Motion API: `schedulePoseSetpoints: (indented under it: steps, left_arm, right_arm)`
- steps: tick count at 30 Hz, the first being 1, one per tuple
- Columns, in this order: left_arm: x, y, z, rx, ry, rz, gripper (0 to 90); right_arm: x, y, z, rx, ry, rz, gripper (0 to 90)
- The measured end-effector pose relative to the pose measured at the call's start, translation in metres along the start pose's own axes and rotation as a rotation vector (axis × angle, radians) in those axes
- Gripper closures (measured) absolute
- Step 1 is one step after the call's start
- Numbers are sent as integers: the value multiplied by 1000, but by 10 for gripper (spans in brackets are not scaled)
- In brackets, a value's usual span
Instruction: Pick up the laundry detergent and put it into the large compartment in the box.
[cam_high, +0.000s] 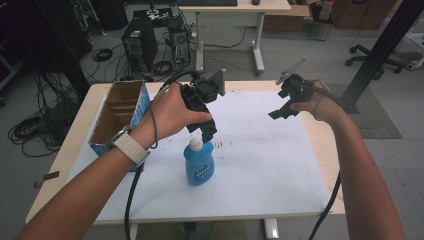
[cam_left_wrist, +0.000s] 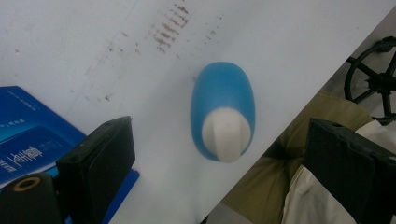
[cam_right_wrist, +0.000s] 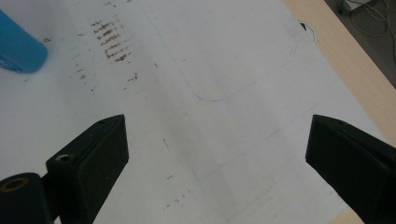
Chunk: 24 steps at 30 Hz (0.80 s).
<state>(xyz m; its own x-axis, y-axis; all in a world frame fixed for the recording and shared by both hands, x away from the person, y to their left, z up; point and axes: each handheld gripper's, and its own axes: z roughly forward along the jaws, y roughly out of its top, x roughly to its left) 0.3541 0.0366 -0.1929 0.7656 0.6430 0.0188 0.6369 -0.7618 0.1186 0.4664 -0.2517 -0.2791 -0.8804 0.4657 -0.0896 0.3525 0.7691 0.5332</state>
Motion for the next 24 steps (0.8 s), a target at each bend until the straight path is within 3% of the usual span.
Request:
schedulePoseSetpoints:
  steps: [24]
  left_arm:
    - [-1, -5, 15, -19, -12, -1, 95]
  right_arm:
    - [2, 1, 1, 3, 2, -2, 60]
